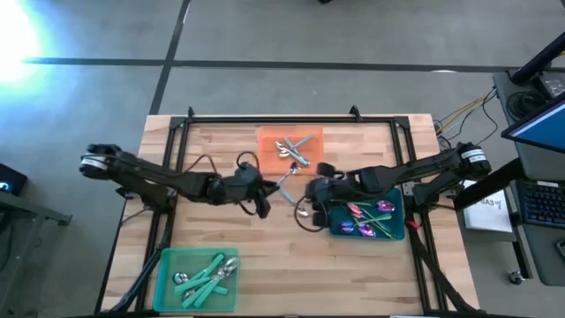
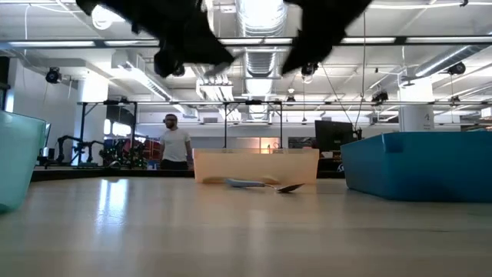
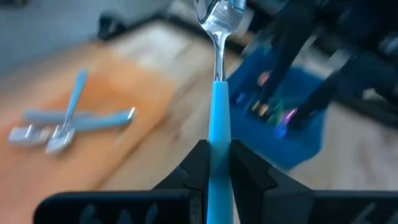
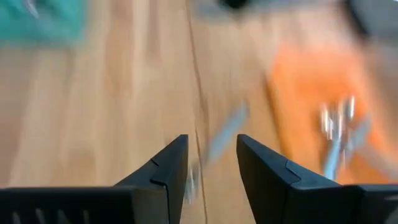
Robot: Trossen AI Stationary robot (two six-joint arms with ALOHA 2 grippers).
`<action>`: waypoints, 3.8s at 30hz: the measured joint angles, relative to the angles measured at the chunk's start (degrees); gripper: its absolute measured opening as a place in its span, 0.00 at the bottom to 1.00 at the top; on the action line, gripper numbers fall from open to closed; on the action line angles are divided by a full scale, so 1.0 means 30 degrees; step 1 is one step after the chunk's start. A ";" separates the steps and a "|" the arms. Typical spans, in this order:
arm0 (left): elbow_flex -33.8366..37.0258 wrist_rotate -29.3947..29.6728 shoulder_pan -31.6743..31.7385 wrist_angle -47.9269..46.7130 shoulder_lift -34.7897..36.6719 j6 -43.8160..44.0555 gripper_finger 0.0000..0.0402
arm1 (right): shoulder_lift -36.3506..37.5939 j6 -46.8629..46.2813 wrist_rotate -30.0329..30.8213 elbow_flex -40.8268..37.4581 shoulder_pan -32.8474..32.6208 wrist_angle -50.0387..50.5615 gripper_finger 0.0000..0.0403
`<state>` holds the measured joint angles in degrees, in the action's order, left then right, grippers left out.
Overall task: Sort silverware by color (type)
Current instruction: Put the blue spoon into the orange bin
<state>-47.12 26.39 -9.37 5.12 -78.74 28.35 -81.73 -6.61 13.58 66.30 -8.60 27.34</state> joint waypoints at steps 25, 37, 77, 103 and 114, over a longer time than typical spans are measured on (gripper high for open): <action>-0.0009 1.1375 -0.4044 0.6309 0.0669 -0.7935 0.06 | 0.0022 0.4433 0.0450 0.0000 0.0257 -1.1430 0.32; -0.0021 1.1589 -0.4818 1.0764 -0.0623 -1.0559 0.06 | 0.0036 0.4669 0.0852 0.0000 0.1129 -1.4097 0.32; -0.0775 1.1519 -0.4734 1.7600 -0.3635 -1.4255 0.06 | 0.0321 0.3649 -0.0685 0.0007 0.1122 -1.4362 0.30; -0.1835 1.2458 -0.4948 1.7675 -0.4103 -1.5286 0.42 | 0.1192 0.7496 0.3592 0.0000 0.1732 -1.2767 0.05; -0.1828 1.6774 -0.5619 1.7269 -0.4092 -1.6254 0.54 | -0.0070 0.6227 0.5337 0.0000 0.5722 -0.8565 0.05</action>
<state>-52.60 76.71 -26.23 56.93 -91.01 -20.41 -81.95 12.07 29.60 66.30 8.57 1.64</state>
